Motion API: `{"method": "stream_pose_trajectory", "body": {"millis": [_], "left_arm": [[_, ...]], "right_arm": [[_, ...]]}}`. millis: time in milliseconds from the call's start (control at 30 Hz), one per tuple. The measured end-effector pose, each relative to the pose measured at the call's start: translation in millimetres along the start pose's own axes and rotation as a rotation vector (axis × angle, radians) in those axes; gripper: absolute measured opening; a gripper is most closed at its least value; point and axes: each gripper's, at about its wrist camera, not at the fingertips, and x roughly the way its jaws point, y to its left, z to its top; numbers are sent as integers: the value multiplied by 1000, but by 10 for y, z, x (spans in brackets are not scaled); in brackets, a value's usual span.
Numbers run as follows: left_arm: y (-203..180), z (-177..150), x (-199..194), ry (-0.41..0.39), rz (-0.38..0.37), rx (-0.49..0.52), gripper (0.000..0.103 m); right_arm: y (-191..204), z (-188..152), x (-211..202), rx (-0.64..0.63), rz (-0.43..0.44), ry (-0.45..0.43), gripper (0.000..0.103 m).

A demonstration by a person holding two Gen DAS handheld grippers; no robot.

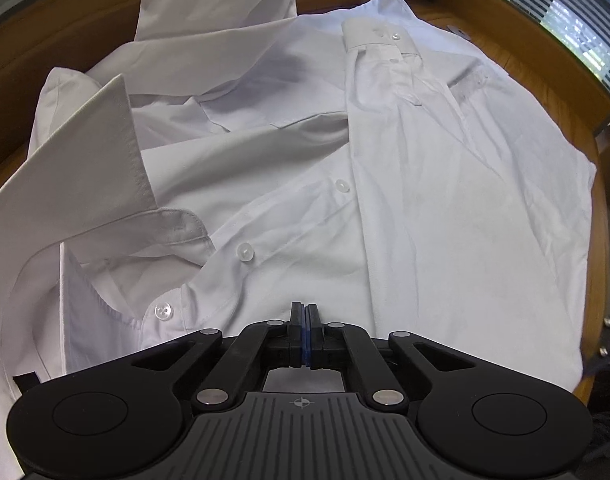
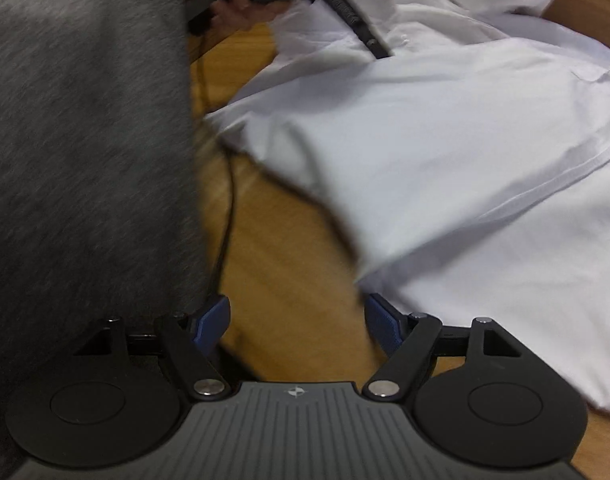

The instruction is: Fold clothes

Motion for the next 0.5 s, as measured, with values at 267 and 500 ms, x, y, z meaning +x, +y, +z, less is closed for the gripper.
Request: {"method": "stream_pose_trajectory", "body": {"millis": [267,500], "left_arm": [[-68,3,12,-3,23,33,4],[-100,5,27,-5,37,35,4]], "right_arm": [[-61,56,-88,117,-115,-118,56],[-386,47,-93,323,-93,-205,16]]}}
